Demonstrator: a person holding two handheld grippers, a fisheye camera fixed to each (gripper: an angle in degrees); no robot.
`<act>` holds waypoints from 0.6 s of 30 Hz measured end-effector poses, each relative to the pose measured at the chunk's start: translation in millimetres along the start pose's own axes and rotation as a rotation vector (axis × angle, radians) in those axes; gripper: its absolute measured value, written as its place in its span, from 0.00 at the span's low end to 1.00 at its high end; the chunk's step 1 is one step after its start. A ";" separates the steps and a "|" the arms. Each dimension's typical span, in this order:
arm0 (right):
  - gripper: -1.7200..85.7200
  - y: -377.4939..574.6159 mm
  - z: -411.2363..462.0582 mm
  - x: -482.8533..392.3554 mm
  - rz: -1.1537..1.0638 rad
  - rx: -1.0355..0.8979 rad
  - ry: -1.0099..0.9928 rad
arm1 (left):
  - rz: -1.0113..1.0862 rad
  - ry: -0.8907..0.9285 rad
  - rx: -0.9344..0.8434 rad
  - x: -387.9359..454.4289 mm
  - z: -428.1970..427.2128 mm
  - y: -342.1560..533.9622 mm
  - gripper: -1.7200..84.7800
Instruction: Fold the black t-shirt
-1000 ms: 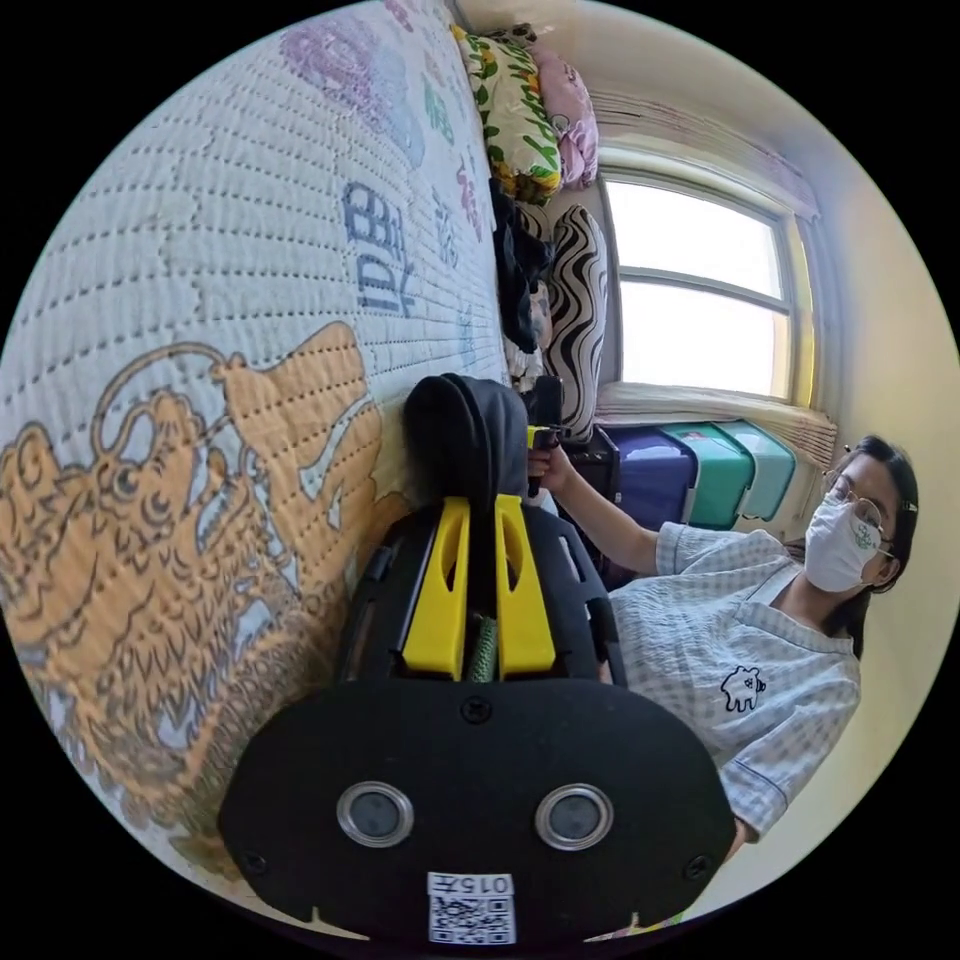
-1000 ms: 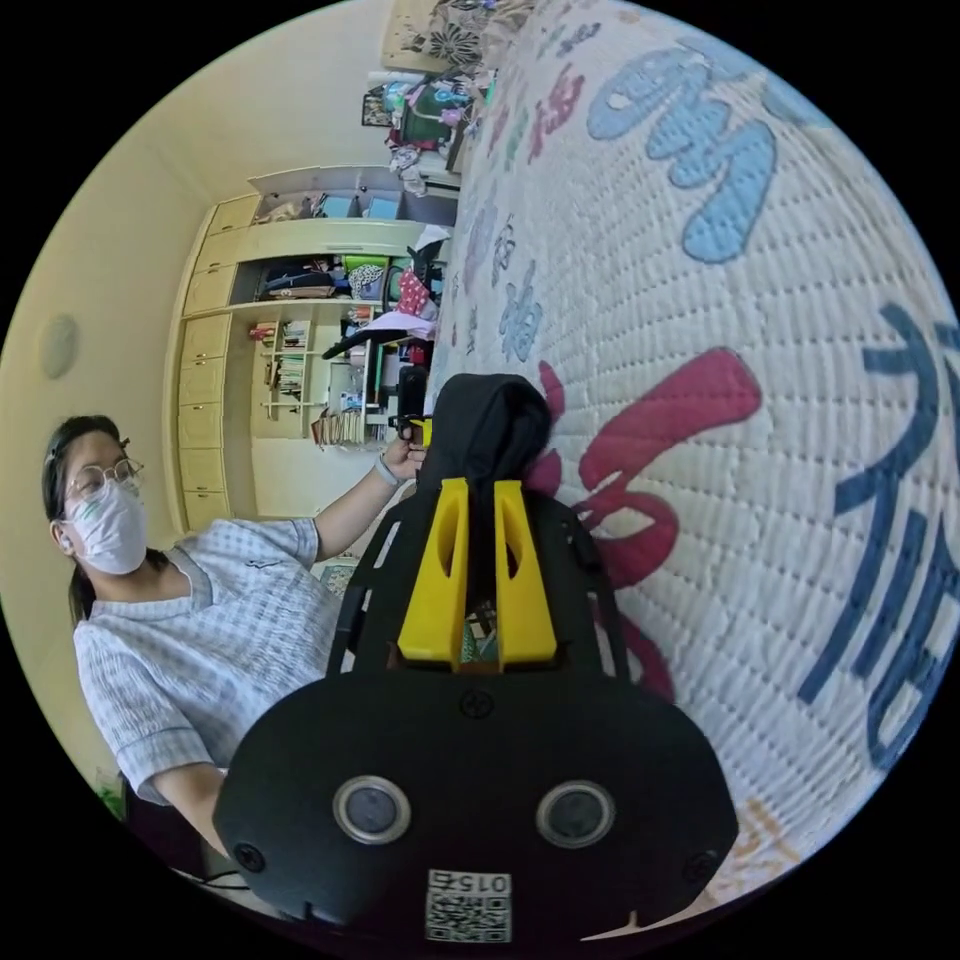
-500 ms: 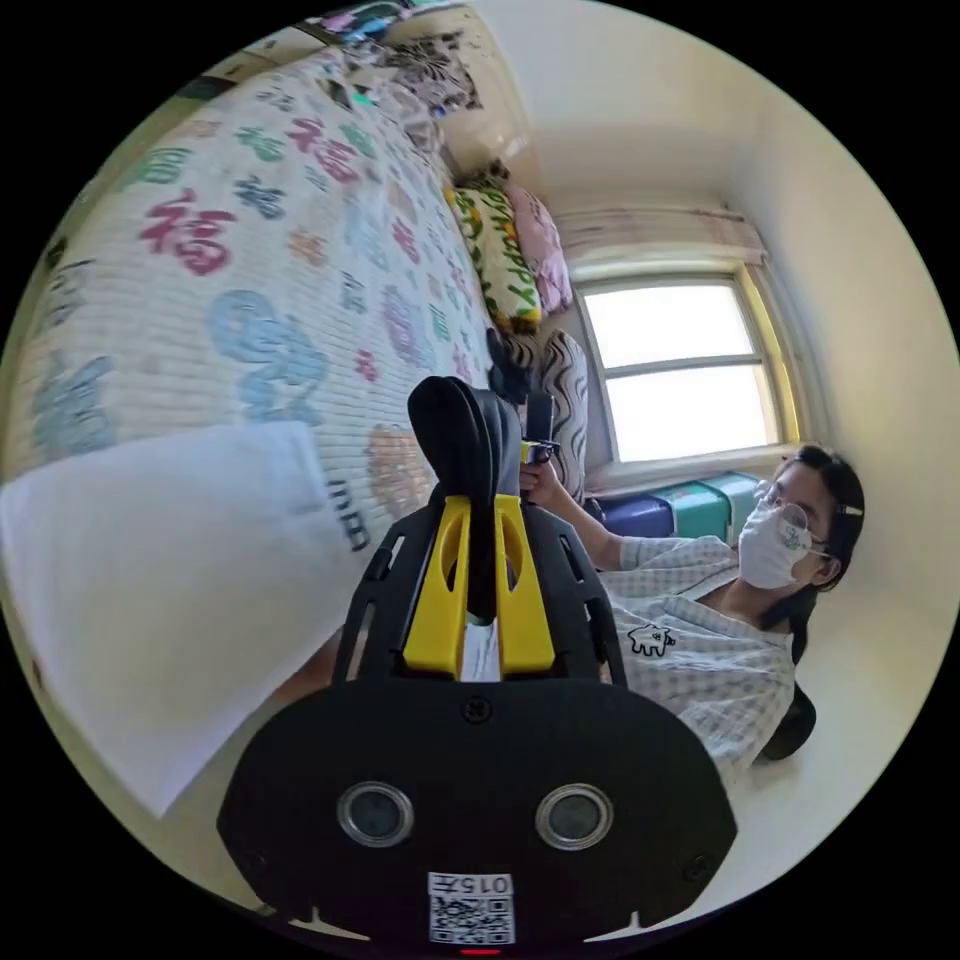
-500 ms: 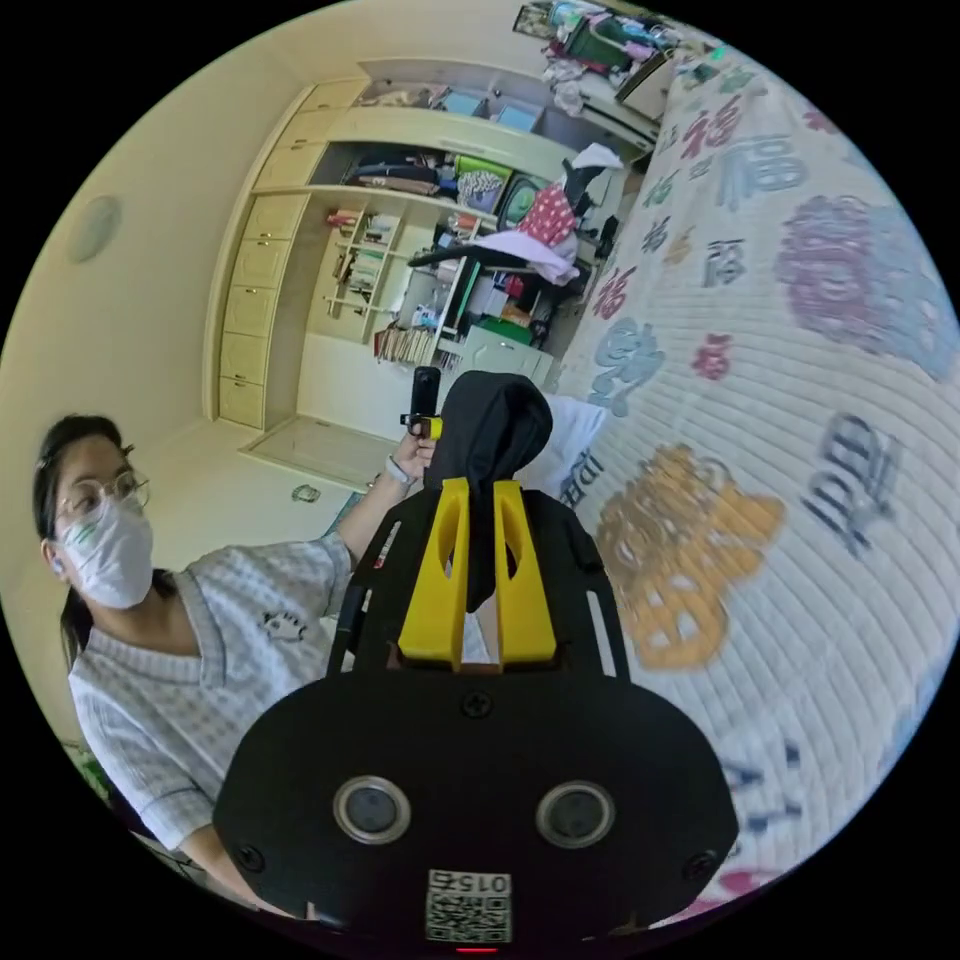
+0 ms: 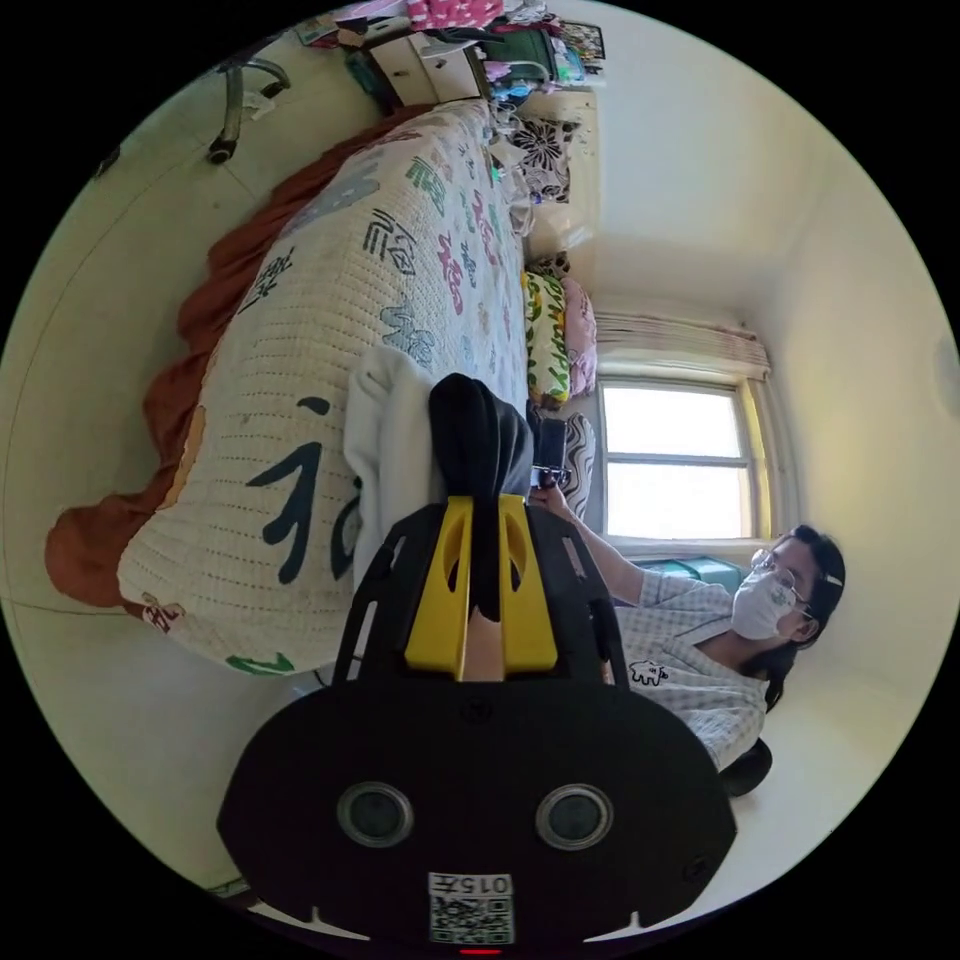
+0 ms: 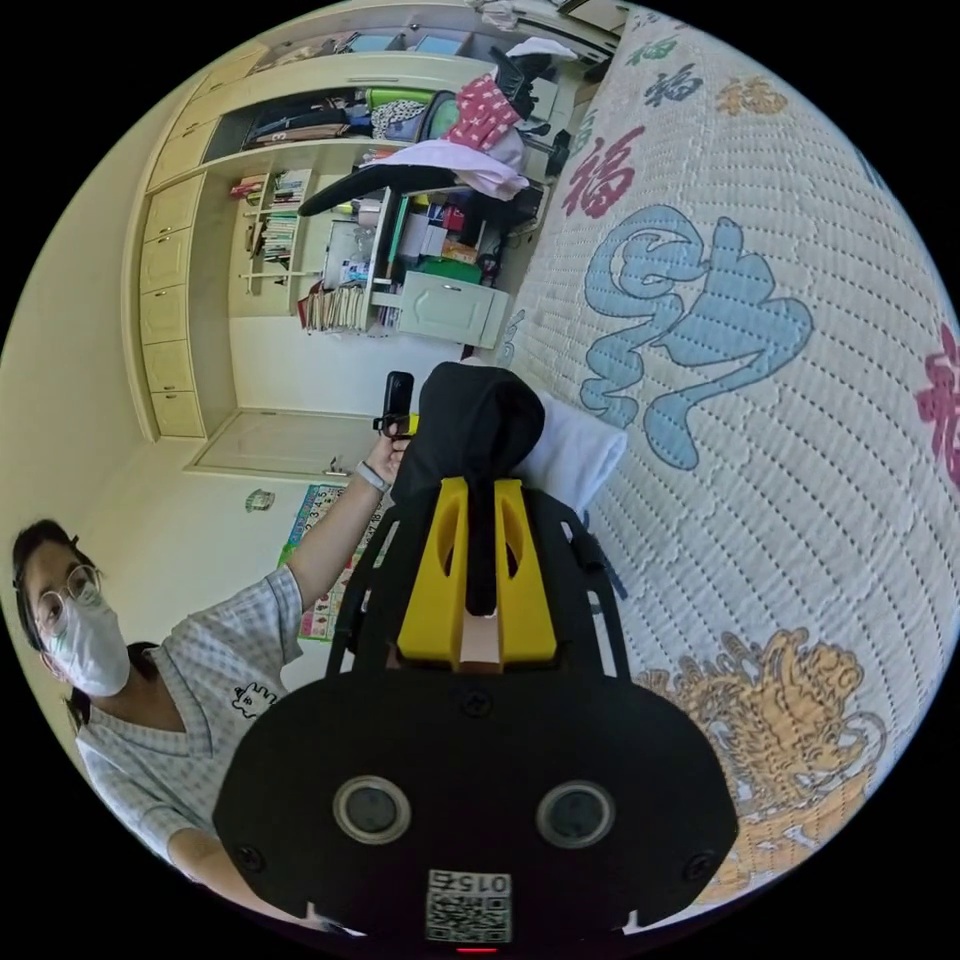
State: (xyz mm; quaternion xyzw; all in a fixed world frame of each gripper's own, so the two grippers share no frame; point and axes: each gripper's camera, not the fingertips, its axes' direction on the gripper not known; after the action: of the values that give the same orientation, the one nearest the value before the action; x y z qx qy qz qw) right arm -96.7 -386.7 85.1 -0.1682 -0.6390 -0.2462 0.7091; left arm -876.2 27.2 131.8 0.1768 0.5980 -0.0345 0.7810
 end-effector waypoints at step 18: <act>0.09 274.5 -222.5 -142.0 0.077 0.388 0.795 | 0.690 -0.757 -0.095 289.8 407.3 3.4 0.11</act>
State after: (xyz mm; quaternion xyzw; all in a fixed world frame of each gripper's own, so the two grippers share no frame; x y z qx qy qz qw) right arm 232.5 -265.1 -62.7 0.0521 -0.3441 -0.1407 0.9269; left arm -418.0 -53.2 -51.1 0.3030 0.1810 0.1908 0.9160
